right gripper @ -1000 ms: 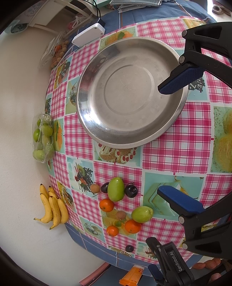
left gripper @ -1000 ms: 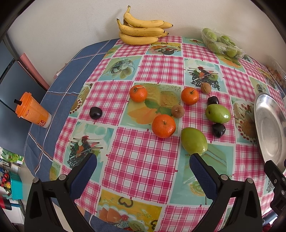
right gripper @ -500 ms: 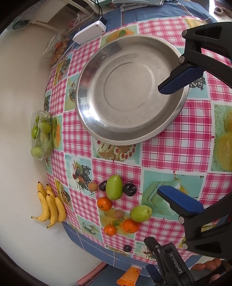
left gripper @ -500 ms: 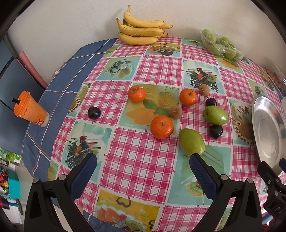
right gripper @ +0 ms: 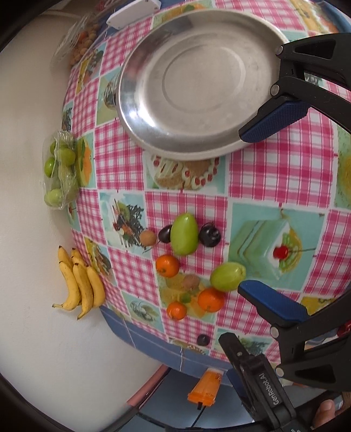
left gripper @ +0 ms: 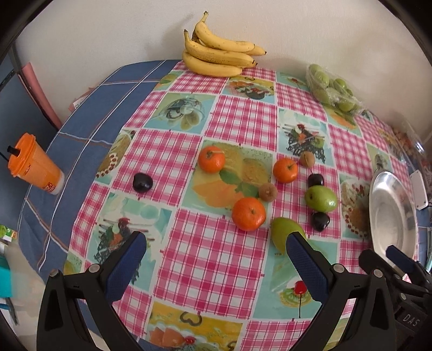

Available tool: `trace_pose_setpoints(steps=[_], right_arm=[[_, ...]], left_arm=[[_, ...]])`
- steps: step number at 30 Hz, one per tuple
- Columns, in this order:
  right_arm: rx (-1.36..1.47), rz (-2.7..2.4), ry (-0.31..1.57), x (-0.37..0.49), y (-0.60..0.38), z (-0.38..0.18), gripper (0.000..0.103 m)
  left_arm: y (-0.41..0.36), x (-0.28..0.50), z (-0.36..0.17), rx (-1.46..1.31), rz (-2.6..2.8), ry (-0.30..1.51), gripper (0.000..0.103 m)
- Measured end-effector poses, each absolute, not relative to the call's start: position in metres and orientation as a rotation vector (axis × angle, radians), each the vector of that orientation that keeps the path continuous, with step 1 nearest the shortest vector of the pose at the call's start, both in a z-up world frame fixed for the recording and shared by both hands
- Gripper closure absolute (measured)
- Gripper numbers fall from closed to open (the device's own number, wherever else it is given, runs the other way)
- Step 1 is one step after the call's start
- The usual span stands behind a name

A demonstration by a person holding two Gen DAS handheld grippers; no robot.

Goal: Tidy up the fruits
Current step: 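Grasp the dark plum with the left tool while the right tool reaches toward the pale green fruit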

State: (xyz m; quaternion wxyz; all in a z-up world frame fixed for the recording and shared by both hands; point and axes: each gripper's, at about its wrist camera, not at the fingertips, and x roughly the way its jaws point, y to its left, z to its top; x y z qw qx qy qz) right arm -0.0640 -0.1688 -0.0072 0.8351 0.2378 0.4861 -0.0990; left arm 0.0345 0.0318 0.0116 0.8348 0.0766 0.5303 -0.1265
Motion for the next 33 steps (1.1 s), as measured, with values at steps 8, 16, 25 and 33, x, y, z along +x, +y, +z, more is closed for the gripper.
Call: trace_pose_setpoints(steps=[8,16,25,33], right_arm=[[0.493,-0.158,1.040,-0.045,-0.156,-0.010,0.000],[0.479,-0.118,1.081,-0.024,-0.142,-0.018,0.001],[0.467,-0.065,1.120,-0.004,-0.122,-0.028,0.009],[0.492,-0.032,1.169,0.009,-0.115,-0.044,0.020]], left_arm=[[0.042,0.054,0.014,0.127,-0.330,1.098,0.000],[0.065,0.073,0.008,0.114,-0.331,1.108,0.000],[0.093,0.098,-0.007,0.121,-0.308,1.129,0.000],[0.098,0.119,-0.022,0.183,-0.296,1.167,0.000]])
